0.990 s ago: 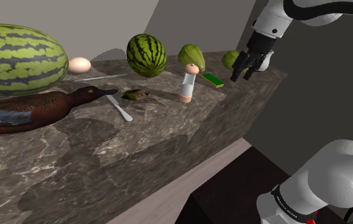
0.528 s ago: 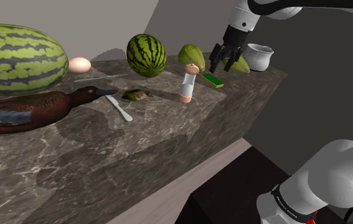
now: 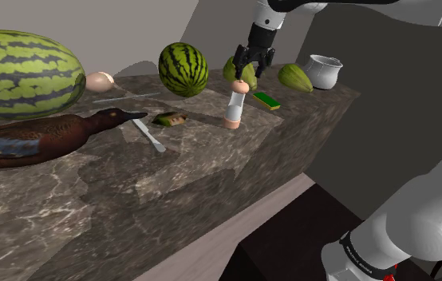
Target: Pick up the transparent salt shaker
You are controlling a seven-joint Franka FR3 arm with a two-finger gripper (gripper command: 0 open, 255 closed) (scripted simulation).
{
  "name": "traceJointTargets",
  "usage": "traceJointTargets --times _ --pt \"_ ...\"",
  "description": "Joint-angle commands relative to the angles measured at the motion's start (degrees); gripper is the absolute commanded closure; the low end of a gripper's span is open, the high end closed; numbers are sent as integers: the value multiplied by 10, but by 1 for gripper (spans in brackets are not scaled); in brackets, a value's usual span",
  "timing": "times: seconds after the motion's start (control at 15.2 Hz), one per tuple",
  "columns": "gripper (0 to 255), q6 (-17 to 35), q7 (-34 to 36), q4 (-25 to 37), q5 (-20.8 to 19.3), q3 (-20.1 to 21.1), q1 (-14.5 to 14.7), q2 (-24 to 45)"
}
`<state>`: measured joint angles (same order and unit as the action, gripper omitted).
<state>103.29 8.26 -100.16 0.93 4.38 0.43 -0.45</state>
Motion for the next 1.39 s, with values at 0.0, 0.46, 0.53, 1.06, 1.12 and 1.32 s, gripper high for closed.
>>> traceJointTargets --times 0.0,0.46,0.53,1.06,1.12,1.32 --pt "0 -4 10 53 -11 2 2 47" --pt "0 37 16 33 -16 3 4 69" --pt "0 45 16 26 -16 3 4 69" --pt "255 49 16 23 -16 3 4 70" --pt "255 49 16 23 -16 3 4 70" --pt "255 49 16 23 -16 3 4 70"
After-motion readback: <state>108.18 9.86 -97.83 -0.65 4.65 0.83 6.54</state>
